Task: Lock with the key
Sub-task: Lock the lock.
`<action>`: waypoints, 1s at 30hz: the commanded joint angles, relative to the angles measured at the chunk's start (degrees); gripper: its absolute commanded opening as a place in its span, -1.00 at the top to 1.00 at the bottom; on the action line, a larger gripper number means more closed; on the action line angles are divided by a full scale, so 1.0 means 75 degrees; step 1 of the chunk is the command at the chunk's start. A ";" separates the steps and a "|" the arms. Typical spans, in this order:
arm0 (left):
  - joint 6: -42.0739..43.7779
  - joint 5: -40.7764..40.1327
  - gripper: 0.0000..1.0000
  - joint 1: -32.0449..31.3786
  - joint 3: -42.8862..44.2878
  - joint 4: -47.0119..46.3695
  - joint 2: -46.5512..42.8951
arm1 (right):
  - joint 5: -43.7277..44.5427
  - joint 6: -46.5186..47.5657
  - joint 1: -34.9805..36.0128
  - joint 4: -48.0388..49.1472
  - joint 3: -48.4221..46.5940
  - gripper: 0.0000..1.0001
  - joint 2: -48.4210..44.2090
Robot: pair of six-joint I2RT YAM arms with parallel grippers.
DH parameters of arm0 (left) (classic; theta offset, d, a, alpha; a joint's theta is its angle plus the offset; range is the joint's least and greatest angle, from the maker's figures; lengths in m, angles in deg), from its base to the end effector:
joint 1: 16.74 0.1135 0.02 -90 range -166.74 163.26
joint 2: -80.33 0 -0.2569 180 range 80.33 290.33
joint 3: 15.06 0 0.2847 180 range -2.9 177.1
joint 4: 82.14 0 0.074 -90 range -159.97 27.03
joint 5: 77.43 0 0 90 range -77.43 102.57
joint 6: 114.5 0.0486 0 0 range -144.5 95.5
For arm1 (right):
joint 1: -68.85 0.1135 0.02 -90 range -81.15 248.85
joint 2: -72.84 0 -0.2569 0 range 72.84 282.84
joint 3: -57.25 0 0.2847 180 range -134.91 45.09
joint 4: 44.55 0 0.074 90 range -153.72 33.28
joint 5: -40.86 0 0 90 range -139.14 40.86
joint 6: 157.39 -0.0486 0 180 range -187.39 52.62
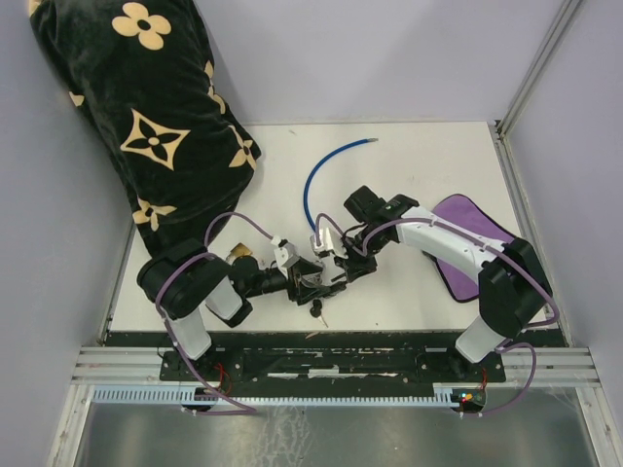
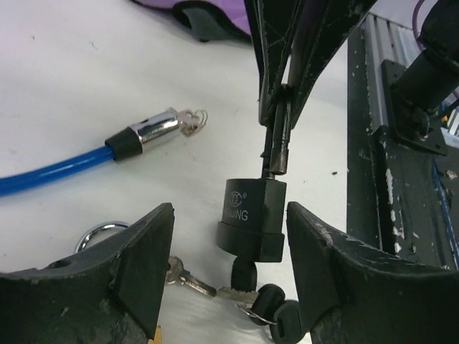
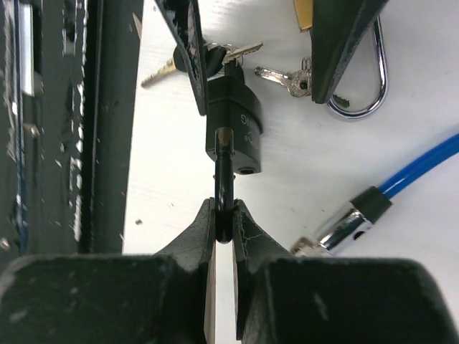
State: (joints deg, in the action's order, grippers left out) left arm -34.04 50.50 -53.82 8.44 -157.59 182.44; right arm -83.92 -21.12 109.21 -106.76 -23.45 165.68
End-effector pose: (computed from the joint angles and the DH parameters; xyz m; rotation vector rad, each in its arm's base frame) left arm 0.1753 -0.1699 0.0794 0.9187 1.4826 -1.1446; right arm 0.2425 0.2425 0.2005 -1.9538 1.9013 0.8326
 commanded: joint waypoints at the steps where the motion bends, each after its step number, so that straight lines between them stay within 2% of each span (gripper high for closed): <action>1: -0.0427 0.0208 -0.42 0.0040 0.0065 -0.0100 -0.0610 | -0.0141 0.2617 -0.0013 -0.1490 -0.0630 0.96 0.0127; 4: -0.0491 0.0286 -0.46 0.0045 0.0158 0.0191 -0.0725 | -0.0061 0.3473 0.0007 -0.1863 -0.0657 0.96 0.0146; 6: -0.0733 0.0312 -0.47 0.0130 0.0210 0.0145 -0.0760 | -0.0038 0.3938 0.0023 -0.2448 -0.1113 0.96 0.0291; 9: -0.1457 0.0272 -0.46 0.0448 0.0162 -0.0375 -0.0878 | 0.0019 0.4458 0.0024 -0.3408 -0.2164 0.96 0.0551; 15: -0.2968 0.0498 -0.47 0.0819 0.0396 -0.0718 -0.0995 | 0.0307 0.5427 0.0113 -0.3850 -0.2606 0.96 0.0040; 20: -0.4892 0.0768 -0.49 0.0885 0.1066 -0.1141 -0.0602 | 0.0369 0.6146 0.0149 -0.5184 -0.3817 0.96 0.0318; 23: -0.6493 0.0805 -0.50 0.1045 0.1639 -0.1190 -0.0143 | 0.0709 0.6788 0.0245 -0.5455 -0.3977 0.96 0.0043; 30: -0.9810 0.0994 -0.55 0.1141 0.2901 -0.1527 0.1031 | 0.0880 0.6730 0.0257 -0.6025 -0.5179 0.96 0.0026</action>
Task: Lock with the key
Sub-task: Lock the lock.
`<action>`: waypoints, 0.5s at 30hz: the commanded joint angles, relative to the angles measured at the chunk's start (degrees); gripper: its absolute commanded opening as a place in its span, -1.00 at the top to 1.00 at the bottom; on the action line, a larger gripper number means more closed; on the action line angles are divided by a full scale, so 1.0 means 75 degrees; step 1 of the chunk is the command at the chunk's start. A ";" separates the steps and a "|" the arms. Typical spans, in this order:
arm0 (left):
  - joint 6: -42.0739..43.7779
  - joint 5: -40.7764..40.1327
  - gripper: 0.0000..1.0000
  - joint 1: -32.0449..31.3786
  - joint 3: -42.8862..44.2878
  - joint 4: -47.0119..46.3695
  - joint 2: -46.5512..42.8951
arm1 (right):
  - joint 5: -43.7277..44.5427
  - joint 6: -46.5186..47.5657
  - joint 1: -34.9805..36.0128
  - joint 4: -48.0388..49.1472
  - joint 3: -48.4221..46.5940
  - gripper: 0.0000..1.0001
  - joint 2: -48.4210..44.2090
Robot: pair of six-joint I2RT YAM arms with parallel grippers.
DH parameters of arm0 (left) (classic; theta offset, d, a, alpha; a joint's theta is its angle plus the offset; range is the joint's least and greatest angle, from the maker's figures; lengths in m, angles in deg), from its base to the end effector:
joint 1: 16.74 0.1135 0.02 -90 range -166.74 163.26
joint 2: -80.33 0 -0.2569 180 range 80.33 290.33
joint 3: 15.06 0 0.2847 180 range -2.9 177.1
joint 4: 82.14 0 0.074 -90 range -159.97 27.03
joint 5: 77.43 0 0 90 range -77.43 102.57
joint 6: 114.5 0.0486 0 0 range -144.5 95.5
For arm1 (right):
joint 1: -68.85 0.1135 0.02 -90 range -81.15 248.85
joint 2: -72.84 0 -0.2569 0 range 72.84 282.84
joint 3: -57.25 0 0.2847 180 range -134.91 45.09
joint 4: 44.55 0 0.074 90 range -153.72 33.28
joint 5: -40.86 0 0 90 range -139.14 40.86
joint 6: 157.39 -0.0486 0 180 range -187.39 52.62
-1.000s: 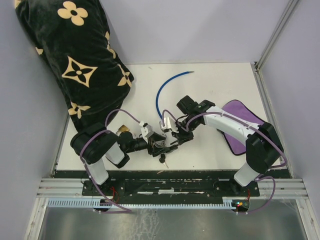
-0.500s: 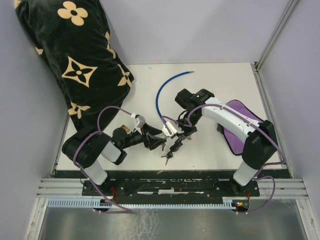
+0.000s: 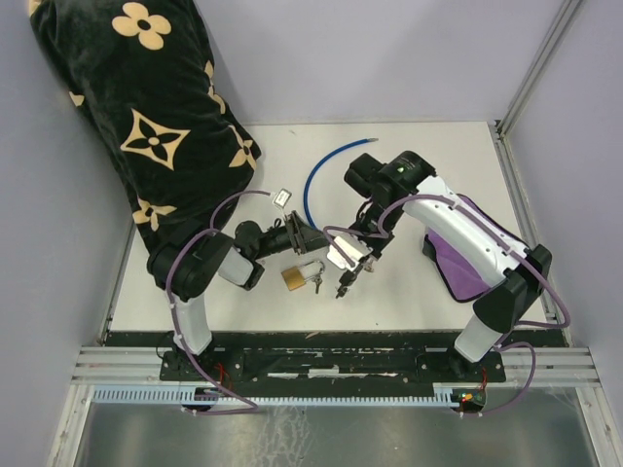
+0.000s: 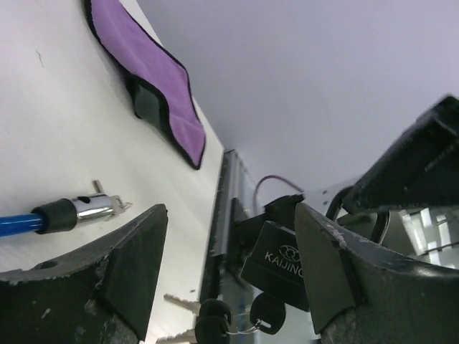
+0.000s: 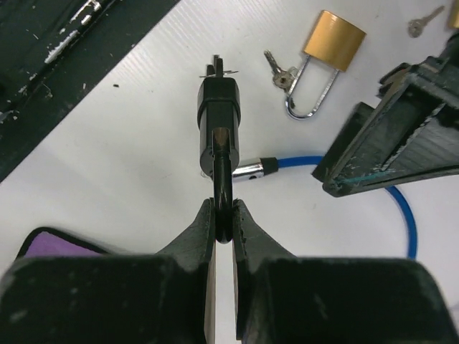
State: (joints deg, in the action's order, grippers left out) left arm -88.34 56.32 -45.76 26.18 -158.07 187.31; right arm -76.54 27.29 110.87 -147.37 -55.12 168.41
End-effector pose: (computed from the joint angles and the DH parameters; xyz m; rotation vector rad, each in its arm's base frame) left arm 0.2630 -0.1843 0.1189 0.2489 1.7199 -1.7909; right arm 0.2269 0.2346 0.3346 -2.6232 1.0156 0.5712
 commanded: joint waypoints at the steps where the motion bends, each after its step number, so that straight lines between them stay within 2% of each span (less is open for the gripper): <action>1: -0.2941 0.0196 -0.52 0.0081 0.0604 -0.1472 0.0447 | -0.0076 0.0060 0.0015 -0.0595 -0.1145 0.96 -0.0323; 3: -0.3432 -0.0096 -0.36 0.0116 0.0551 -0.1466 0.0472 | -0.0290 -0.0539 -0.0151 -0.0456 -0.1425 0.96 -0.0282; 5: -0.3453 -0.0486 -0.08 0.0141 0.0361 -0.1452 0.0367 | -0.0745 -0.1144 -0.0447 -0.0311 -0.1569 0.96 -0.0279; 6: -0.3377 -0.0755 -0.04 0.0151 0.0196 -0.1441 0.0308 | -0.1014 -0.1359 -0.0625 -0.0248 -0.1563 0.96 -0.0298; 8: -0.3443 -0.1153 -0.06 0.0103 -0.0028 -0.1442 0.0299 | -0.1437 -0.1579 -0.0886 -0.0193 -0.1439 0.96 -0.0401; 12: -0.4390 -0.1131 -0.17 -0.0184 0.0095 -0.1469 0.0584 | -0.1655 -0.1937 -0.0999 0.0420 -0.0805 0.96 -0.0860; 15: -0.5075 -0.1642 -0.20 -0.0183 -0.0338 -0.1463 0.0398 | -0.1959 -0.2616 -0.1217 0.0607 -0.0846 0.96 -0.0890</action>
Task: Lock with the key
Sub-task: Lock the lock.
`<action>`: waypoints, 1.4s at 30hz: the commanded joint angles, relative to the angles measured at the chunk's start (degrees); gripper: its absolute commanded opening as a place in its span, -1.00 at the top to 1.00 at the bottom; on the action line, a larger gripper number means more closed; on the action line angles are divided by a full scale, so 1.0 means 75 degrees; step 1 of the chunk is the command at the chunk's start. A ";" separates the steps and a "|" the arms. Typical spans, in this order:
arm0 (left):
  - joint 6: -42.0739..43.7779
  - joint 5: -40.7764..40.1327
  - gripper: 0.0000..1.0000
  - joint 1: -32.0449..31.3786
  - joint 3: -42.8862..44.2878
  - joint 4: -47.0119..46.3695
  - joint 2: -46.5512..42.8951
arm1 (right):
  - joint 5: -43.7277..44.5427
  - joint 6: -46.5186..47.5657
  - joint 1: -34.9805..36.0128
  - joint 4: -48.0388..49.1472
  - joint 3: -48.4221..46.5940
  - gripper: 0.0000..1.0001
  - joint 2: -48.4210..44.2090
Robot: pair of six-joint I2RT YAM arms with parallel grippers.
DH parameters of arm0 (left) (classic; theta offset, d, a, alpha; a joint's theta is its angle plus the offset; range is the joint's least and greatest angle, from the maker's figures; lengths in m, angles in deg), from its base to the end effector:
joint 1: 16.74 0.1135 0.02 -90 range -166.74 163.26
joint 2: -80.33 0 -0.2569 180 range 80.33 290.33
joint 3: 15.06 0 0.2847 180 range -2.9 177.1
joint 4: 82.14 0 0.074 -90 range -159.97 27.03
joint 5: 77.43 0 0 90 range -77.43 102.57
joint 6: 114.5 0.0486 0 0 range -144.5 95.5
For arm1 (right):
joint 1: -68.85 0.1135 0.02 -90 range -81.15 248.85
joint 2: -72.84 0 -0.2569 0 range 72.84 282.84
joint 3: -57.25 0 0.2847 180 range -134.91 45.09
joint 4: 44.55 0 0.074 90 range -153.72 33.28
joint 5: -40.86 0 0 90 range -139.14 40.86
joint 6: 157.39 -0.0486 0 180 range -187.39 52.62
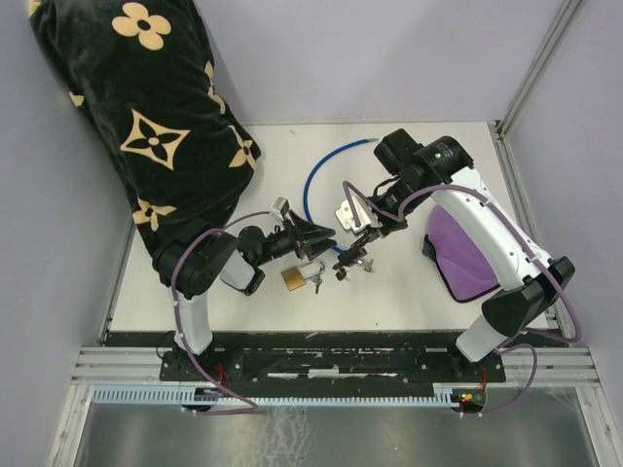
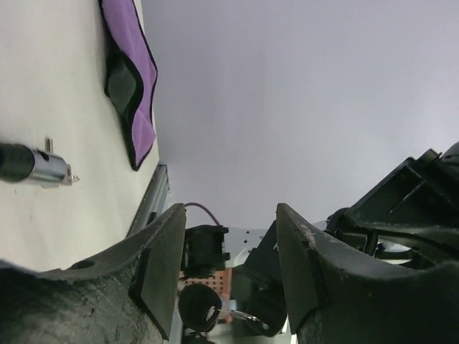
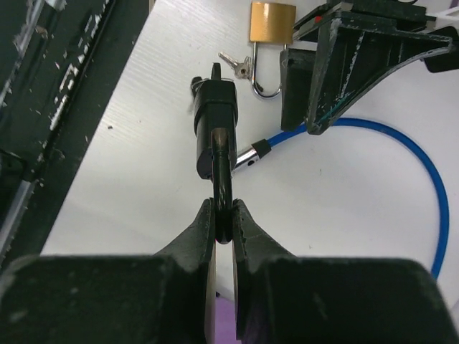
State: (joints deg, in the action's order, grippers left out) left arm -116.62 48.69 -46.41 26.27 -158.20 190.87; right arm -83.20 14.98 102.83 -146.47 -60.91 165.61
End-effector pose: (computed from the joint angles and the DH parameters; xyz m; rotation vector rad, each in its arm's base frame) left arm 0.2670 -0.1851 0.1014 -0.3666 1.8784 -2.0543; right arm 0.2470 0.1993 0.3811 -2.2797 1.3031 0.6062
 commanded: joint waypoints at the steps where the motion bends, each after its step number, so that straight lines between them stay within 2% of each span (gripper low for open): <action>1: -0.1334 -0.0911 -0.22 -0.0053 -0.0577 -0.1453 -0.0216 | -0.1221 -0.1331 -0.0264 0.0671 -0.0028 0.96 -0.0553; 5: -0.0782 -0.2174 -0.36 0.0018 -0.1360 -0.1441 -0.0898 | -0.1696 -0.2783 -0.0703 0.1691 0.0592 0.96 -0.0794; 8: -0.0413 -0.2669 -0.37 0.0022 -0.1683 -0.1447 -0.1347 | -0.1840 -0.3781 -0.0867 0.2274 0.1066 0.96 -0.0954; 11: 0.0731 -0.3005 -0.38 0.0024 -0.2048 -0.1441 -0.2093 | -0.2067 -0.4853 -0.1049 0.2853 0.1447 0.96 -0.1097; 12: 0.1463 -0.3057 -0.38 0.0019 -0.2179 -0.1396 -0.2408 | -0.2144 -0.5170 -0.1110 0.3028 0.1542 0.96 -0.1115; 14: 0.3778 -0.3189 -0.38 -0.0091 -0.2485 -0.1128 -0.3456 | -0.2483 -0.5893 -0.1278 0.3304 0.1668 0.96 -0.1125; 16: 0.6252 -0.3406 -0.45 -0.0376 -0.2714 -0.0335 -0.4616 | -0.2835 -0.6322 -0.1368 0.3380 0.1640 0.96 -0.1073; 18: 0.8122 -0.3384 -0.70 -0.0597 -0.2486 0.1358 -0.5751 | -0.3153 -0.6524 -0.1373 0.3348 0.1632 0.96 -0.1021; 19: 0.9172 -0.2923 -0.84 -0.0689 -0.2043 0.2675 -0.6435 | -0.3296 -0.6687 -0.1372 0.3471 0.1737 0.96 -0.1048; 21: 0.9537 -0.2393 -0.88 -0.0686 -0.1801 0.2996 -0.6571 | -0.3340 -0.6749 -0.1373 0.3524 0.1793 0.96 -0.1070; 26: 1.0449 -0.0319 -0.90 -0.0682 -0.0986 0.3536 -0.5919 | -0.3557 -0.6460 -0.1371 0.3342 0.1717 0.96 -0.1203; 29: 1.1584 0.0335 -0.90 -0.0685 -0.0922 0.3517 -0.5859 | -0.3587 -0.6268 -0.1369 0.3120 0.1654 0.96 -0.1303; 32: 1.2194 0.0726 -0.90 -0.0686 -0.0497 0.4174 -0.5737 | -0.3663 -0.6093 -0.1361 0.2913 0.1632 0.96 -0.1339; 34: 1.1997 0.1239 -0.89 -0.0685 -0.0230 0.4144 -0.5426 | -0.3673 -0.5927 -0.1348 0.2836 0.1642 0.96 -0.1362; 38: 1.0555 0.1915 -0.82 -0.0691 -0.0041 0.2814 -0.4647 | -0.3663 -0.5838 -0.1342 0.2849 0.1681 0.96 -0.1439; 42: 0.9610 0.2199 -0.53 -0.0766 0.0228 0.2044 -0.4014 | -0.3683 -0.5848 -0.1328 0.2914 0.1755 0.96 -0.1481</action>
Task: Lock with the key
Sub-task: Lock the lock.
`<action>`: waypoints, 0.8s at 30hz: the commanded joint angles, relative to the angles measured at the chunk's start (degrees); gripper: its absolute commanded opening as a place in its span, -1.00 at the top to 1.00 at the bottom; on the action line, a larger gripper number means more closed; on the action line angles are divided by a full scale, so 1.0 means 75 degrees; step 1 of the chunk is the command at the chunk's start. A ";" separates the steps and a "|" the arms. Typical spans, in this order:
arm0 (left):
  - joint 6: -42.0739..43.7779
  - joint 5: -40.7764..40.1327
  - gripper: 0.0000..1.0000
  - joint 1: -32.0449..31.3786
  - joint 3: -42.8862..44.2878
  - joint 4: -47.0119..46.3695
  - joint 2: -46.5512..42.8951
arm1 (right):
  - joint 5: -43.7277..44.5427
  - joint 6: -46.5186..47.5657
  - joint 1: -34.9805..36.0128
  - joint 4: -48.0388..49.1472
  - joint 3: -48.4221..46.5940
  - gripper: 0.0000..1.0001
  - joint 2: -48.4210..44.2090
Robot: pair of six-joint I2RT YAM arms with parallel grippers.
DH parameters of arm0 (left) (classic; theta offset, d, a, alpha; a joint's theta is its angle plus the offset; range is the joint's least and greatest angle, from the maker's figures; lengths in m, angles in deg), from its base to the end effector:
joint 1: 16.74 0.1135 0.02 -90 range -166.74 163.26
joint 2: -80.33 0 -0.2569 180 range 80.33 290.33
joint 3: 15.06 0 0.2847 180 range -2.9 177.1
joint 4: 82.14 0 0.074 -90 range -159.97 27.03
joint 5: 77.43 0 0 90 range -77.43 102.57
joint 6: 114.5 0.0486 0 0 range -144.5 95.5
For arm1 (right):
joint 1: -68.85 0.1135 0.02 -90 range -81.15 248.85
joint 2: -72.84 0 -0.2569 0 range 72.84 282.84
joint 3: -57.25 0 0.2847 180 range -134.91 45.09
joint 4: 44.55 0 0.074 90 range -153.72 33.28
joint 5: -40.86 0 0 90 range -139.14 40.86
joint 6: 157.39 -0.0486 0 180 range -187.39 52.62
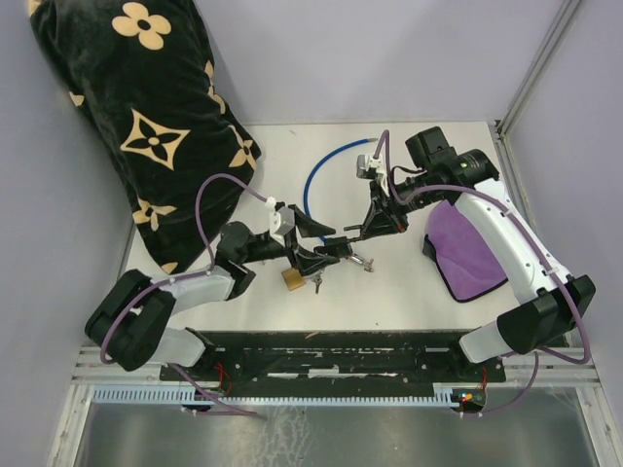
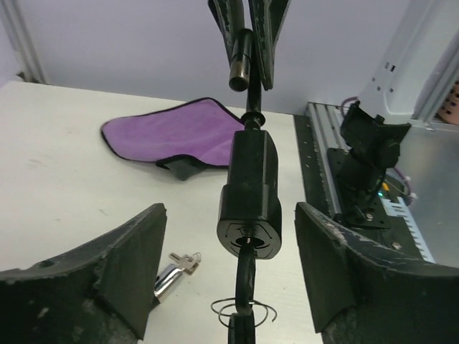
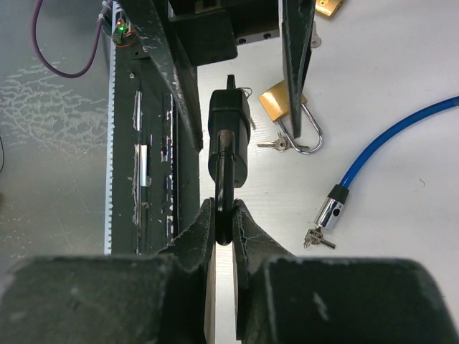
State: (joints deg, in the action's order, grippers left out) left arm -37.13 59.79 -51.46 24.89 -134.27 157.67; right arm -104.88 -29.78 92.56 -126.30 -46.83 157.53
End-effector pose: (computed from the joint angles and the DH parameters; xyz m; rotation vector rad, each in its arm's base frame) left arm 0.2208 -0.1964 0.2185 0.9838 1.1479 -1.2115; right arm 0.2693 0.1622 0.3740 -1.4425 1.8416 1.1487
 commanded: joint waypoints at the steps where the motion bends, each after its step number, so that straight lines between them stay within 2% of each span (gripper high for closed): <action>1: -0.1093 0.0742 -0.45 -0.0139 0.0514 -0.1162 0.0513 | -0.0777 0.0122 0.0055 0.0246 -0.0097 0.96 -0.0413; 7: -0.1257 0.0735 -0.28 -0.0473 0.0849 -0.1245 0.0842 | -0.0741 0.0072 0.0090 0.0393 0.0035 0.96 -0.0443; 15: -0.1136 0.0837 0.82 -0.0488 0.0974 -0.0685 0.0854 | -0.0599 -0.0109 0.0094 0.0508 0.0147 0.93 -0.0535; 16: -0.1095 0.0789 0.92 -0.0475 0.0962 -0.0587 0.0800 | -0.0539 -0.0198 0.0103 0.0557 0.0159 0.91 -0.0535; 17: -0.1078 0.0717 0.93 -0.0460 0.0959 -0.0461 0.0738 | -0.0470 -0.0299 0.0097 0.0591 0.0171 0.88 -0.0528; 18: -0.1072 0.0648 0.94 -0.0410 0.0962 -0.0341 0.0674 | -0.0425 -0.0348 0.0091 0.0598 0.0157 0.82 -0.0518; 19: -0.1086 0.0603 0.94 -0.0376 0.0951 -0.0251 0.0621 | -0.0345 -0.0378 0.0094 0.0584 0.0145 0.65 -0.0504; 21: -0.1254 0.0580 0.94 -0.0294 0.0967 -0.0150 0.0542 | -0.0032 -0.0455 0.0086 0.0526 0.0049 0.22 -0.0495; 24: -0.1859 0.0740 0.94 -0.0130 0.1036 -0.0121 0.0519 | 0.0500 -0.0063 -0.0087 0.0228 -0.0383 -0.31 -0.0570</action>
State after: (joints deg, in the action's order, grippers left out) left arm -45.59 64.78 -54.02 30.32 -134.29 163.84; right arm -103.84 -31.90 93.02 -124.66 -45.22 155.95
